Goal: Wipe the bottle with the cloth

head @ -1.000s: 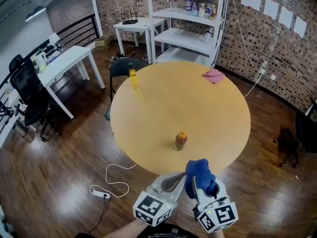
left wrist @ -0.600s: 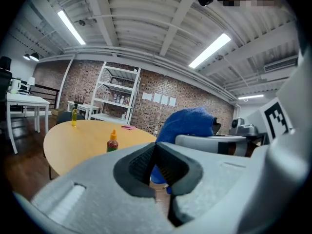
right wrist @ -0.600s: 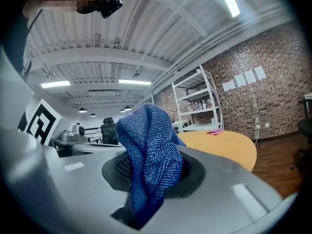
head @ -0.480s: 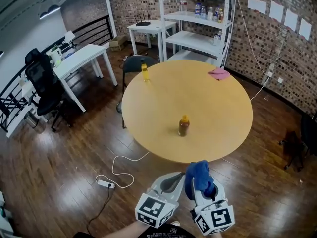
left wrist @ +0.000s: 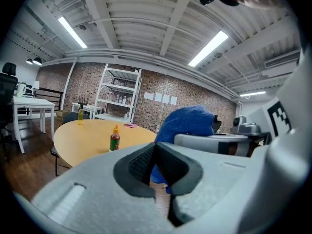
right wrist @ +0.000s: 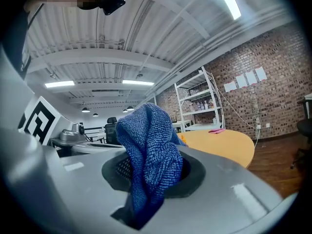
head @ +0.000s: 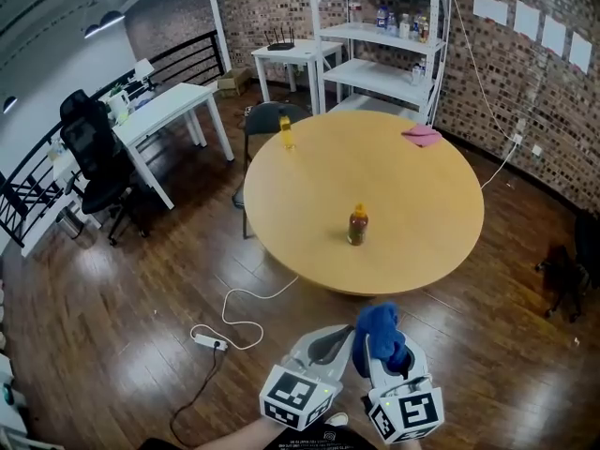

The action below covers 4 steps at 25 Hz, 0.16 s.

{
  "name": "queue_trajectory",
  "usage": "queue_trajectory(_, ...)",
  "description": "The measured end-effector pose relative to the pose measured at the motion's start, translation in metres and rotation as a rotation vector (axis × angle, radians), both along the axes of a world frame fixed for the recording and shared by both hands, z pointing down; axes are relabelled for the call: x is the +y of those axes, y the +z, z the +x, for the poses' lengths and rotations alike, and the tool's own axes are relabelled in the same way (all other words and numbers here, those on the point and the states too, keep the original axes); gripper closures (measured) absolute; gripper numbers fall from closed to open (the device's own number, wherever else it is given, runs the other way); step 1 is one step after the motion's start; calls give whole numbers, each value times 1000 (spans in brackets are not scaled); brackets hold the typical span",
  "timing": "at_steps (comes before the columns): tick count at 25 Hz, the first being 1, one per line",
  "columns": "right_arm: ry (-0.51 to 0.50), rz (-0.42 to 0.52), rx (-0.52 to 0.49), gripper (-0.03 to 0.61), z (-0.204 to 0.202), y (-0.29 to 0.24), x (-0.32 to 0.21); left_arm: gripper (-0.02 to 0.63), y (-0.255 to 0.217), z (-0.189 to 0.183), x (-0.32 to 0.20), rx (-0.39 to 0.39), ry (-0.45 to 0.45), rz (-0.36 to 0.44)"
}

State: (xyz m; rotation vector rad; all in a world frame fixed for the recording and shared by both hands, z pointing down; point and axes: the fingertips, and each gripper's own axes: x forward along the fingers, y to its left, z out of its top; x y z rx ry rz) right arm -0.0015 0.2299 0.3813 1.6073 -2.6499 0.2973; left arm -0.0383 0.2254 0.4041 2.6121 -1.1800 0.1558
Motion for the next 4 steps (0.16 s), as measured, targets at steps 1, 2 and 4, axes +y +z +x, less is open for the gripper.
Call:
queue_trajectory(1, -2, 3, 1, 477, -2, -2, 5, 611, -2, -1, 5, 1, 1, 3)
queue_trajectory(2, -3, 7, 2, 477, -3, -5, 9, 611, -5, -2, 10, 1, 2, 7)
queue_trajectory(4, -4, 15, 3, 477, -7, -9, 19, 611, -10, -4, 21, -1, 3, 15)
